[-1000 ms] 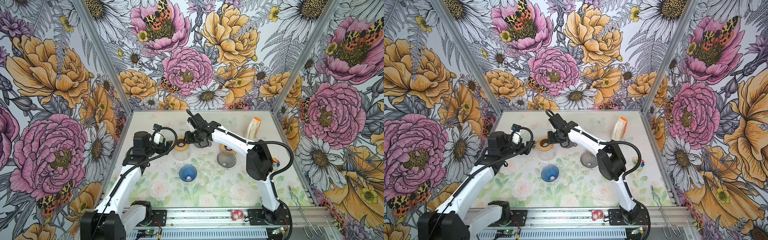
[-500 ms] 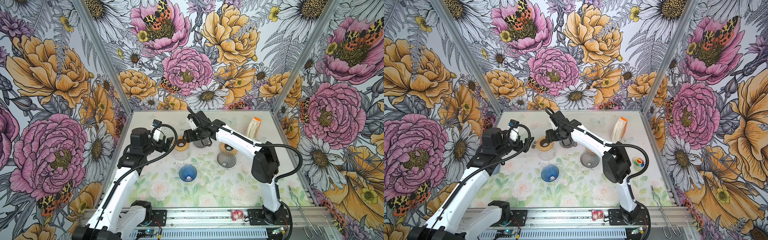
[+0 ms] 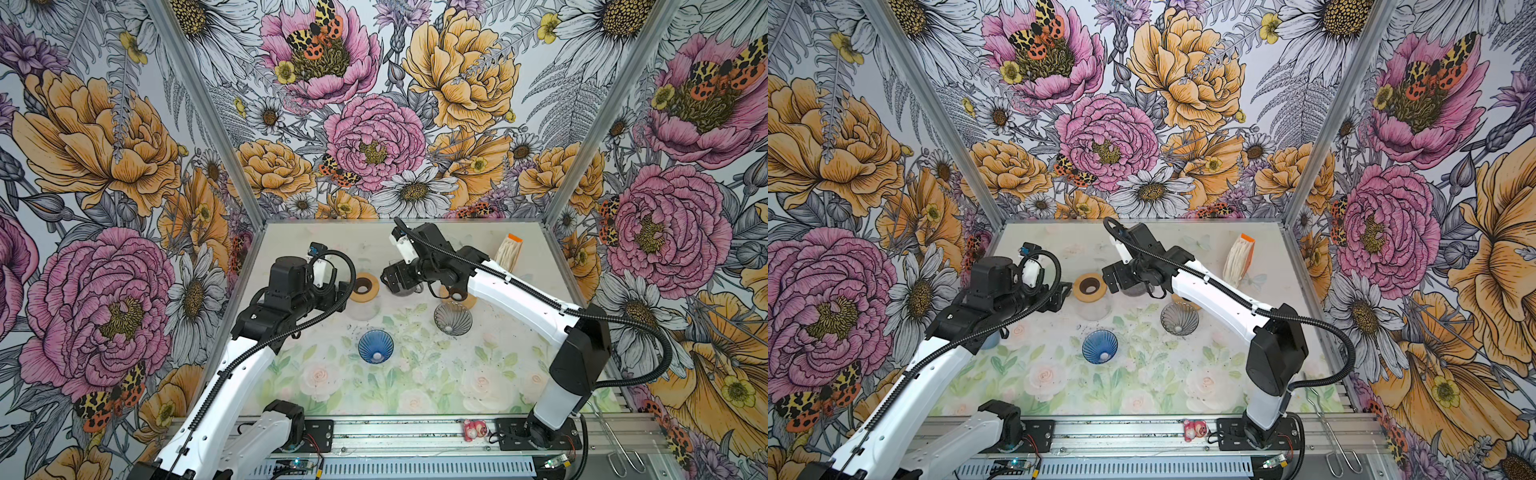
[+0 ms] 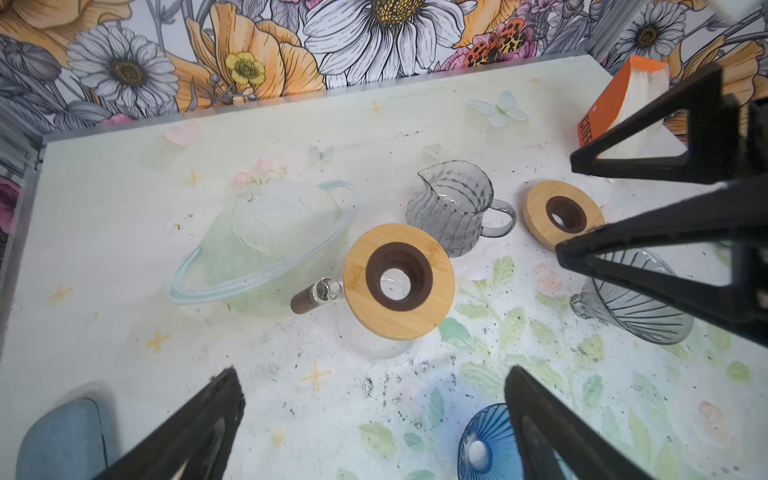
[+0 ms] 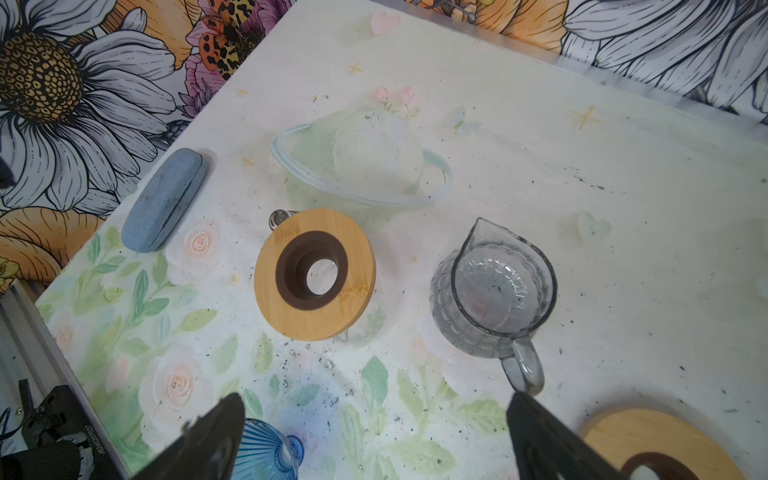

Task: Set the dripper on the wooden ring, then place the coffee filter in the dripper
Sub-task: 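Open the right gripper and lift it away from the stand, then close the left gripper on the blue dripper's rim while the right arm withdraws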

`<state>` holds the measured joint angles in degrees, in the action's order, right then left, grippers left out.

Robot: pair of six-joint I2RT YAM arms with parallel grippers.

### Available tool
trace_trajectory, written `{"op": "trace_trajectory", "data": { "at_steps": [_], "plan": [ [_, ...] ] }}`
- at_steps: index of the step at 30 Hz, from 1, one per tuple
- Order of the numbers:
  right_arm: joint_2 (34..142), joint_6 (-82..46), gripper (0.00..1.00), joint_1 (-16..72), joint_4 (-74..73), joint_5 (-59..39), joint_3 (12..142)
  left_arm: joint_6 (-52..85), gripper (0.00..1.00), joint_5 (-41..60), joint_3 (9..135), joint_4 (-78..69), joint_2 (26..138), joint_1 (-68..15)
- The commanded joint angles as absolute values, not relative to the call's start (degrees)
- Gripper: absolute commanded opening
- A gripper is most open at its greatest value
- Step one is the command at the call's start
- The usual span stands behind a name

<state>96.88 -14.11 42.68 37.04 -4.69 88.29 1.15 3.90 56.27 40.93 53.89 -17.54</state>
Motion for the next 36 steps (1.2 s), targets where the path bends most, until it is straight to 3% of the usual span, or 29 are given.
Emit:
{"op": "trace_trajectory", "data": {
  "at_steps": [1,8,18,24,36],
  "plan": [
    [91.2,-11.5,1.00,42.5,30.6,-3.4,81.6,8.6,0.99,-0.1,57.6,45.0,52.7,-20.5],
    [83.0,-12.7,0.99,42.5,21.6,-2.2,68.1,17.6,0.99,0.0,55.5,47.2,53.8,-23.4],
    [75.8,-14.1,0.99,42.5,15.9,-12.8,55.8,29.0,0.97,8.0,52.1,51.9,56.5,-25.2],
    [71.1,-17.0,0.99,43.2,12.2,-14.3,49.2,33.7,0.94,9.3,49.1,52.0,56.4,-26.9],
    [71.3,-19.9,0.99,45.1,9.0,-13.5,46.7,38.5,0.82,11.8,40.7,48.5,56.6,-30.5]
  ]
}}
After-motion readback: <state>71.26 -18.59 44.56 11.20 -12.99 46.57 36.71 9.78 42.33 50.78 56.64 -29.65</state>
